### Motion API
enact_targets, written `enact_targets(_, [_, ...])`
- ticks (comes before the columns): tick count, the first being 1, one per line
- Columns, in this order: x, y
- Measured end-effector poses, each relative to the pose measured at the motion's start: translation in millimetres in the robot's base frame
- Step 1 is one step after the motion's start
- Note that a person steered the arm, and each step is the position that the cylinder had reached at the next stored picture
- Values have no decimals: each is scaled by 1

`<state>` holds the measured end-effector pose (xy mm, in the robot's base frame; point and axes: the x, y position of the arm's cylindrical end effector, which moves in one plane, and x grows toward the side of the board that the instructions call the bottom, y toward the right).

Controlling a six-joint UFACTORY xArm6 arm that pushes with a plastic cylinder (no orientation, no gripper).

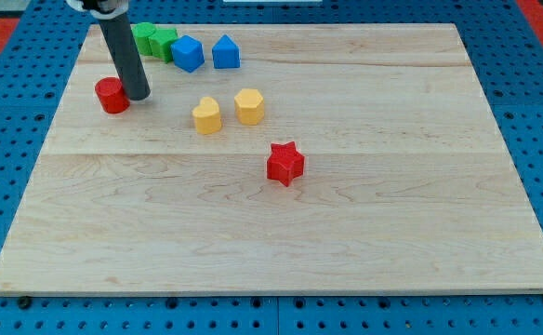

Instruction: Touch the bottom right of red star

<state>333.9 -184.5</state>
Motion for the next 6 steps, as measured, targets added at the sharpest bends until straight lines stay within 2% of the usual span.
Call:
enact_targets(1, [-19,-16])
enact_targets(2, [21,-42])
enact_targets(3, [37,0])
enact_targets(5, [169,99])
enact_targets(6, [215,219])
